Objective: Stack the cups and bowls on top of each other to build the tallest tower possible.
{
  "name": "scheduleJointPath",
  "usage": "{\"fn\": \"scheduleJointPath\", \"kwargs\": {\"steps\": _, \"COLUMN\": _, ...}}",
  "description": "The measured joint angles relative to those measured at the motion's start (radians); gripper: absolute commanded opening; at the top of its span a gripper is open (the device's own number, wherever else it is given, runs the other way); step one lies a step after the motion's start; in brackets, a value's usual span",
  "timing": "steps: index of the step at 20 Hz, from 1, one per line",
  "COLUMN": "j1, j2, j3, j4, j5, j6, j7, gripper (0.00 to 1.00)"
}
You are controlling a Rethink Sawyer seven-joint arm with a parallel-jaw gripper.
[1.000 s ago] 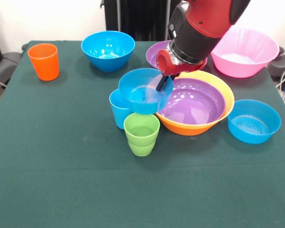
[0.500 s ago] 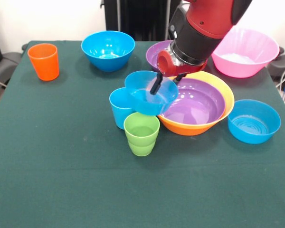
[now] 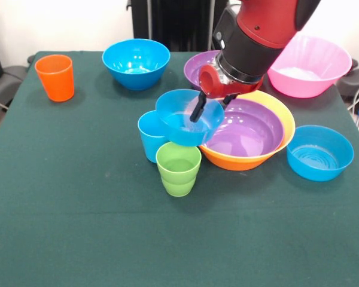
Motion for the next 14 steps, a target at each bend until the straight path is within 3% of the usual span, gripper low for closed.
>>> {"fn": "scheduleJointPath", "kwargs": {"steps": 14, "j1": 0.000, "j2": -0.005, "j3": 0.000, "j4": -0.011, "j5": 0.000, "j6": 0.008, "j7": 0.000, "gripper": 1.00}}
